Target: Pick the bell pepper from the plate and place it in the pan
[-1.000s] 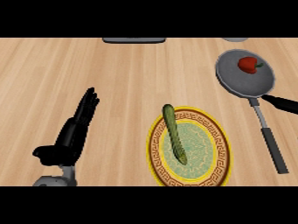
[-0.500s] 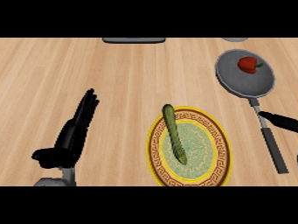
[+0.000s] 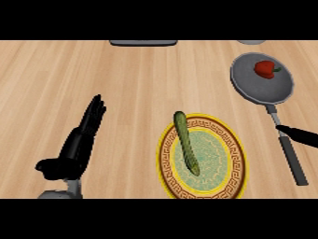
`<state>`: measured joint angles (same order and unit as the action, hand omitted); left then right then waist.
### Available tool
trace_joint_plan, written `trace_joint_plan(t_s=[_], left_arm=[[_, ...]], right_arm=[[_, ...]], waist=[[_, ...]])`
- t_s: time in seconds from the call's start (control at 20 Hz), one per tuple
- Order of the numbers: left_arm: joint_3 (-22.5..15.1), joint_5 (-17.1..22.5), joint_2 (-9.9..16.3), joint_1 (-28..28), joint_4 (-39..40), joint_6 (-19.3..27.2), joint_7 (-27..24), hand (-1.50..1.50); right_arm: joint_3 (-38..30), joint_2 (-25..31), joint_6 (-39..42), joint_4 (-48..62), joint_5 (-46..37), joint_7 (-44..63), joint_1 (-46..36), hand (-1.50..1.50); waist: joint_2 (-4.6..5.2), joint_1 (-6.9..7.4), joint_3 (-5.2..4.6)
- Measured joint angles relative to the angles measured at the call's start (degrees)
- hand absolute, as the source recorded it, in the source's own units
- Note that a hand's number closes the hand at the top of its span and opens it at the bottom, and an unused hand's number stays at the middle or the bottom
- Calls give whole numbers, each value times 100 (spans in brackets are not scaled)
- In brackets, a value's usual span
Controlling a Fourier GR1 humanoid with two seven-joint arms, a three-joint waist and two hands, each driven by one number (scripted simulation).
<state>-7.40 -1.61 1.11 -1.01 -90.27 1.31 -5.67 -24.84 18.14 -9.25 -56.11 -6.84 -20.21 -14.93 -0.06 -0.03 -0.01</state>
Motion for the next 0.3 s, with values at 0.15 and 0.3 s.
trace_joint_plan(t_s=[0.15,0.3], left_arm=[[17,-28,-10,-25,49,-13,-37,0],[-52,-68,-27,81,-144,-15,67,0]], right_arm=[[73,97,23,-97,11,-8,154,-150],[125,132,-191,-51,-74,-68,135,-150]], waist=[[3,4,0],[4,13,0]])
